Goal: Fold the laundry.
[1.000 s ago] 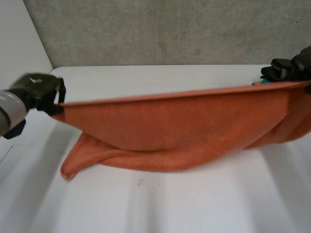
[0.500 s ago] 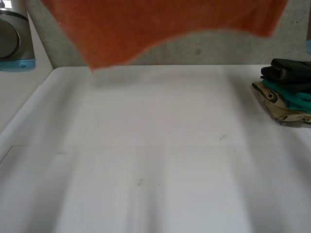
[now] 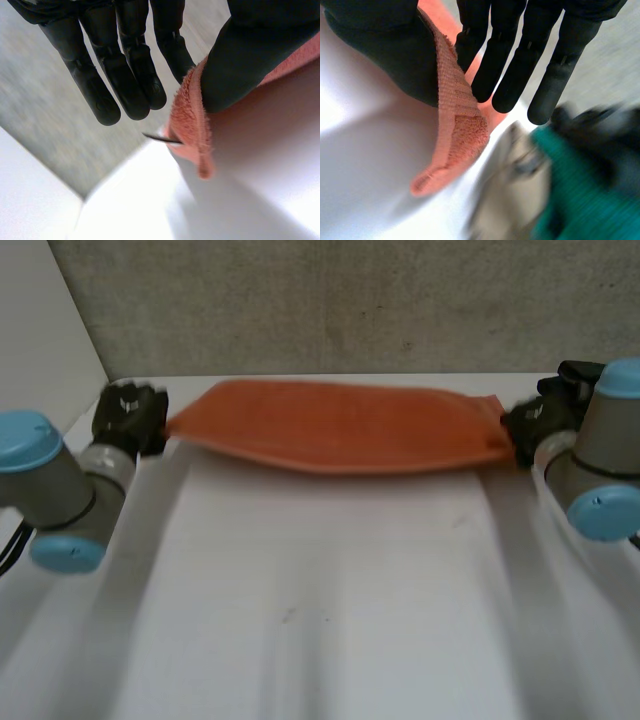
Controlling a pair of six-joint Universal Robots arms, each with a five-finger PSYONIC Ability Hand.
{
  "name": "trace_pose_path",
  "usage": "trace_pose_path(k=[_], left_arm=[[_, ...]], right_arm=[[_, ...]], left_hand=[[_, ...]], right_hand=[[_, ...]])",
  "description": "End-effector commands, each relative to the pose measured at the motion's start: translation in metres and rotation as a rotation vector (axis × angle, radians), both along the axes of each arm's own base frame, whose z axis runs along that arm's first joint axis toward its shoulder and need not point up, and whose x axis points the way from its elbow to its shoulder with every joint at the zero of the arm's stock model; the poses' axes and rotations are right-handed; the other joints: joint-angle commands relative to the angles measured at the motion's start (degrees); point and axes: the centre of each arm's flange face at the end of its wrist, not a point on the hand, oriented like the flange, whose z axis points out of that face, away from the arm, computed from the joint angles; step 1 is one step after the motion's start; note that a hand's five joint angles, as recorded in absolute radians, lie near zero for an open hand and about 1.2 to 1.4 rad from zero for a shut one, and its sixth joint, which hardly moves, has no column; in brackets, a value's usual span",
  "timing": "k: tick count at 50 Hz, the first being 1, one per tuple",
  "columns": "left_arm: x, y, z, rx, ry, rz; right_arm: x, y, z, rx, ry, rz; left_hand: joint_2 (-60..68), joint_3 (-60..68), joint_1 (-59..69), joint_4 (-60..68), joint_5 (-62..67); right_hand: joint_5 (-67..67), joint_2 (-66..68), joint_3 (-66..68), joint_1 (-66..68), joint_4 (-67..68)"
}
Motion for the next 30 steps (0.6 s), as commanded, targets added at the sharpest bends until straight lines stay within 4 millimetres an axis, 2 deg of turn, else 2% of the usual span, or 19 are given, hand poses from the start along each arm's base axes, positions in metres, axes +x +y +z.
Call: trace_pose_path(k=[1, 4, 5, 6, 9, 12, 16, 17, 19, 20, 24, 30], left_arm=[[0.041, 0.092, -0.003, 0.290, -0.275, 0.042], [0.052, 0.126, -0.002, 0.406, -0.339, 0.034], [0.057, 0.146, -0.001, 0.477, -0.384, 0.020], [0.059, 0.156, -0.001, 0.508, -0.407, 0.010], [0.062, 0.177, 0.002, 0.589, -0.470, -0.043], [0.060, 0.179, 0.004, 0.586, -0.485, -0.080], [0.056, 0.162, 0.011, 0.496, -0.472, -0.085], [0.053, 0.149, 0.008, 0.465, -0.463, -0.081], [0.048, 0.138, 0.004, 0.436, -0.448, -0.082], [0.043, 0.132, 0.003, 0.419, -0.439, -0.088], [0.017, 0.093, 0.010, 0.252, -0.377, -0.082], [-0.005, 0.043, 0.015, 0.093, -0.341, -0.042]], right_arm=[[-0.021, 0.080, -0.009, 0.323, 0.225, 0.039], [-0.030, 0.121, 0.009, 0.392, 0.322, 0.076], [-0.039, 0.142, 0.015, 0.428, 0.388, 0.103], [-0.043, 0.151, 0.017, 0.440, 0.418, 0.117], [-0.055, 0.167, 0.015, 0.456, 0.514, 0.157], [-0.057, 0.164, 0.013, 0.432, 0.535, 0.154], [-0.053, 0.146, 0.019, 0.330, 0.477, 0.109], [-0.050, 0.136, 0.016, 0.303, 0.444, 0.090], [-0.048, 0.124, 0.010, 0.284, 0.412, 0.071], [-0.045, 0.112, 0.006, 0.253, 0.379, 0.054], [-0.032, 0.085, 0.006, 0.143, 0.328, 0.042], [-0.023, 0.046, -0.002, 0.039, 0.314, 0.020]], left_hand=[[11.2, 11.6, 13.8, 11.0, 13.8], [11.2, 11.6, 13.8, 11.0, 13.8], [11.2, 11.6, 13.8, 11.0, 13.8], [11.2, 11.6, 13.8, 11.0, 13.8], [11.2, 11.6, 13.8, 11.0, 13.8], [11.2, 11.6, 13.8, 11.0, 13.8], [11.2, 11.6, 13.8, 11.0, 13.8], [11.2, 11.6, 13.8, 11.0, 13.8], [11.2, 11.6, 13.8, 11.0, 13.8], [11.2, 11.6, 13.8, 11.0, 13.8], [11.2, 11.6, 13.8, 11.0, 13.8], [11.2, 11.6, 13.8, 11.0, 13.8]], right_hand=[[13.1, 12.3, 11.7, 15.1, 11.3], [13.1, 12.3, 11.7, 15.1, 11.3], [13.1, 12.3, 11.7, 15.1, 11.3], [13.1, 12.3, 11.7, 15.1, 11.3], [13.1, 12.3, 11.7, 15.1, 11.3], [13.1, 12.3, 11.7, 15.1, 11.3], [13.1, 12.3, 11.7, 15.1, 11.3], [13.1, 12.3, 11.7, 15.1, 11.3], [13.1, 12.3, 11.7, 15.1, 11.3], [13.1, 12.3, 11.7, 15.1, 11.3], [13.1, 12.3, 11.7, 15.1, 11.3], [13.1, 12.3, 11.7, 15.1, 11.3]])
